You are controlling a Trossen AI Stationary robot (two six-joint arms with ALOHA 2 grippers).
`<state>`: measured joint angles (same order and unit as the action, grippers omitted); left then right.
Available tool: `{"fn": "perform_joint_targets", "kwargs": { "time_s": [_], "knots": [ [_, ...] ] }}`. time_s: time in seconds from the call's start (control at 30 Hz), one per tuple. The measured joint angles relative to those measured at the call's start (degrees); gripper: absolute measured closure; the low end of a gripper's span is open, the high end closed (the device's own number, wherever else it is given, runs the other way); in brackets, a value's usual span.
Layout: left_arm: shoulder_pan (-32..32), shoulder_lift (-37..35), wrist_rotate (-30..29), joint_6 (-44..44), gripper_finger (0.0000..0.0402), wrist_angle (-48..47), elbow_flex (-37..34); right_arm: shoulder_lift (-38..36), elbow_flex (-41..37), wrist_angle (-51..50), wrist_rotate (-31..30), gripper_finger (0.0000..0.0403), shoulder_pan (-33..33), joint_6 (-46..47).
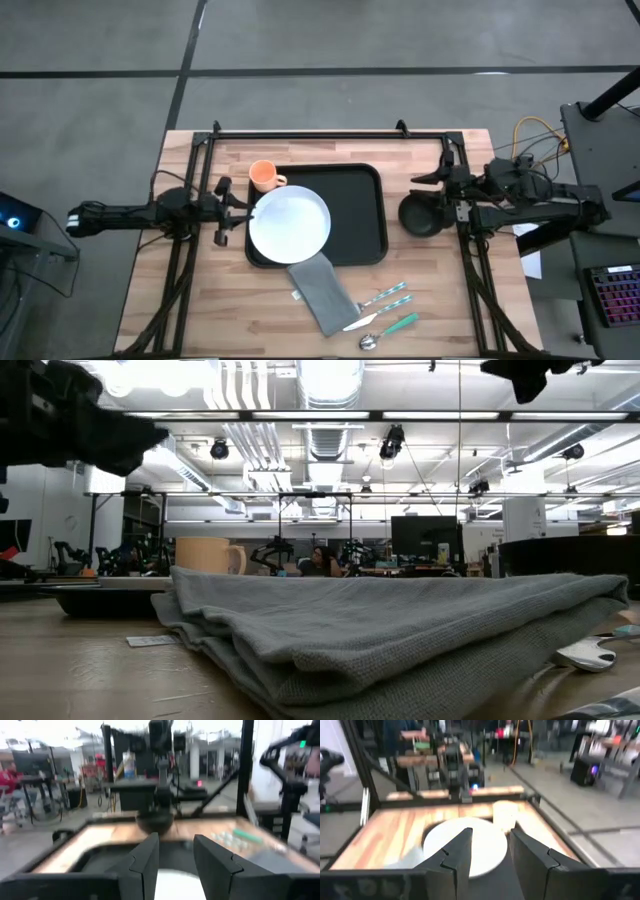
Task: Set up tray
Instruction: Put the black bowl on the white plate
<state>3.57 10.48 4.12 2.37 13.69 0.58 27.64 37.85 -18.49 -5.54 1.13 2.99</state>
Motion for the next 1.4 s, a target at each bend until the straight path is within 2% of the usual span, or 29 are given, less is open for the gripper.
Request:
{"fn": "perform_joint_targets", "kwargs": {
  "time_s": [0.17,0.5,0.77,0.93,1.2,1.4],
  "knots": [
    [0.00,-0.17,0.00,-0.97,0.0297,3.67,0.00,0.24,1.94,-6.39,-0.02,0.0280,0.00,1.56],
    [-0.04,-0.10,0.73,0.01,0.0297,-5.43,-0.01,0.22,1.94,-9.89,0.15,0.0280,0.00,2.51],
    [-0.04,0.00,1.95,-1.44,0.0297,-8.76,0.09,1.50,6.64,-25.56,2.95,0.0280,0.00,10.79],
    [-0.04,0.00,1.95,-1.44,0.0297,-8.78,0.07,2.60,9.45,-30.10,3.09,0.0280,0.00,12.62],
    [-0.04,-0.07,1.95,-1.44,0.0297,-8.75,0.10,7.24,12.51,-34.26,11.02,0.0280,-0.15,13.12],
    [-0.04,0.50,1.93,-1.44,0.0297,-8.78,0.04,12.27,15.35,-40.15,11.62,0.0280,-2.01,12.93]
  ]
}}
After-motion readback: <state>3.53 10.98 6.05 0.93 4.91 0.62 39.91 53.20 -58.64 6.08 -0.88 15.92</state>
